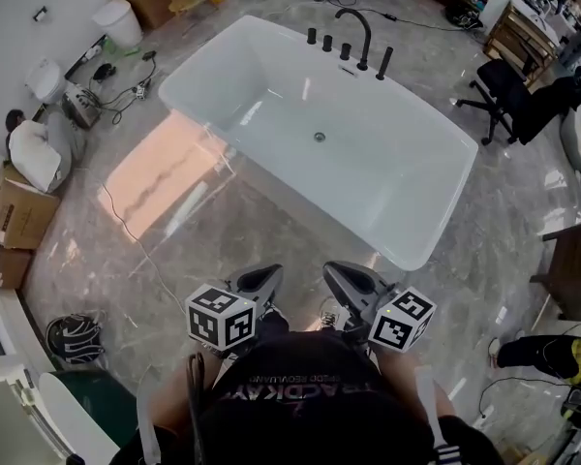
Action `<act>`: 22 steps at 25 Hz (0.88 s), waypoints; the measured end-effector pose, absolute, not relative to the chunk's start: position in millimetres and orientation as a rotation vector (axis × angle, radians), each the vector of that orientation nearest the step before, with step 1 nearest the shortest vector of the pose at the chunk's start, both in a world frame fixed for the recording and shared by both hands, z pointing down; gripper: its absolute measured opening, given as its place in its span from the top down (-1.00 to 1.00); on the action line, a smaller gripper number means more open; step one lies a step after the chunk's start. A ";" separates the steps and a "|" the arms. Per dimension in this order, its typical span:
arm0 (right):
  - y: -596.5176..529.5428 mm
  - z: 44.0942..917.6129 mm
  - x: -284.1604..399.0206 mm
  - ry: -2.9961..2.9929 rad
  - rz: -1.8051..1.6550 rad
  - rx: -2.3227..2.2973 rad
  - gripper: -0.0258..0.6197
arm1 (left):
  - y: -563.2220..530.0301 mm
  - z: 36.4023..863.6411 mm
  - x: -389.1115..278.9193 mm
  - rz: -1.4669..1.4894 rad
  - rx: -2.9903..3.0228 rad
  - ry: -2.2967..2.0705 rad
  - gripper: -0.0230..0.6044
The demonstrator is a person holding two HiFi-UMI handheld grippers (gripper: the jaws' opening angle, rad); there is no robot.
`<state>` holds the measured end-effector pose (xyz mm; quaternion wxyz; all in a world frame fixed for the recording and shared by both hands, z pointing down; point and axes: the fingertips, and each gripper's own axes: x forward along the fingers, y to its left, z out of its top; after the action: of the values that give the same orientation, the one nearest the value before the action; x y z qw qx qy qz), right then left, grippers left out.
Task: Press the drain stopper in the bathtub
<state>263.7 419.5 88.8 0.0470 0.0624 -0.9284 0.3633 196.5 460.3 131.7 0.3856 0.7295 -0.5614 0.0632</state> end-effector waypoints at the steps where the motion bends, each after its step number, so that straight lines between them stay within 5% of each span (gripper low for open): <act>1: 419.5 89.2 258.7 -2.832 1.111 0.199 0.88 | 460.5 131.8 191.1 0.161 1.860 -1.427 0.92; 22: 428.2 96.4 143.2 -2.847 1.108 0.274 0.88 | 466.6 140.6 74.7 0.144 1.896 -1.402 0.92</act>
<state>143.2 428.2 96.4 0.0369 0.0894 -0.9275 0.3610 74.7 466.6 140.6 0.3798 0.7424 -0.5489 0.0564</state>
